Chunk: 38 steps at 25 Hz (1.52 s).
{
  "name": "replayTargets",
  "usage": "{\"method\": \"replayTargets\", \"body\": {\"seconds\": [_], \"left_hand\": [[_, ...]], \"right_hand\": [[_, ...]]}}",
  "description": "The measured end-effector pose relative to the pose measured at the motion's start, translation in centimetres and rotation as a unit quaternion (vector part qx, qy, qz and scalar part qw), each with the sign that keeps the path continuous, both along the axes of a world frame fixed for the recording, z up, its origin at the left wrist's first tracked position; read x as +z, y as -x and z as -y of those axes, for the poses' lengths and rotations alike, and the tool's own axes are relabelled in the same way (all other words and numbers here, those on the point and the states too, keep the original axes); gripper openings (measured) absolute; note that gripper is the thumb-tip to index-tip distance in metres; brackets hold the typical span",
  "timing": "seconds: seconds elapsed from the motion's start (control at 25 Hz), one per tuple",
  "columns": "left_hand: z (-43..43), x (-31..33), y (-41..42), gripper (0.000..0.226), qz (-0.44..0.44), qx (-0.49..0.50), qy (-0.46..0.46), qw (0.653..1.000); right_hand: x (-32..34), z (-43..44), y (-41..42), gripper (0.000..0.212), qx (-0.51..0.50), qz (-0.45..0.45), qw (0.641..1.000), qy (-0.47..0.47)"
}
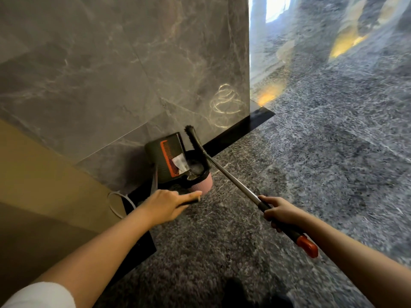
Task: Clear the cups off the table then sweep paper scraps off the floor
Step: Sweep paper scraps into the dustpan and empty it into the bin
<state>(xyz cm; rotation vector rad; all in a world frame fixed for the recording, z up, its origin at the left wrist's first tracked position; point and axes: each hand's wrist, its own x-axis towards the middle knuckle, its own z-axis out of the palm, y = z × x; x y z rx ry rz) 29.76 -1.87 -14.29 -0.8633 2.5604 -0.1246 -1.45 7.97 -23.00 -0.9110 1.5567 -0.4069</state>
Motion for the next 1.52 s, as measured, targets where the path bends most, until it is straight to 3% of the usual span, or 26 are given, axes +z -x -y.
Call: {"method": "replayTargets", "body": {"seconds": [0.16,0.32,0.44,0.72,0.96,1.16,1.28,1.52], "left_hand": [[-0.9,-0.1,-0.5,0.058,0.108,-0.106,-0.041,0.988],[0.9,0.8,-0.7,0.058,0.032,-0.059,-0.021,0.997],[0.3,0.5,-0.8,0.057,0.079,-0.090,-0.040,0.992],[0.1,-0.2,-0.2,0.058,0.005,-0.045,-0.031,0.998],[0.5,0.2,-0.6,0.058,0.003,-0.040,-0.013,0.999],[-0.3,0.2,-0.9,0.060,0.065,-0.078,-0.020,0.995],[-0.9,-0.2,-1.0,0.061,0.084,-0.100,-0.025,0.991],[-0.1,0.0,-0.9,0.058,-0.071,0.040,0.021,0.996]], "right_hand": [[-0.6,-0.1,-0.3,0.072,0.009,0.001,1.000,0.000],[-1.1,0.0,-0.1,0.072,-0.007,0.006,1.000,-0.002],[-1.1,0.2,-0.3,0.073,0.005,0.007,1.000,-0.008],[-1.0,0.2,0.1,0.072,-0.013,0.020,1.000,-0.015],[-0.8,0.0,0.3,0.072,-0.016,0.016,1.000,-0.008],[-1.2,-0.4,0.0,0.073,-0.001,0.000,1.000,-0.011],[-1.5,-0.3,-0.1,0.060,-0.021,0.015,1.000,-0.017],[-1.1,-0.1,0.0,0.043,-0.027,0.021,0.999,-0.019]]}}
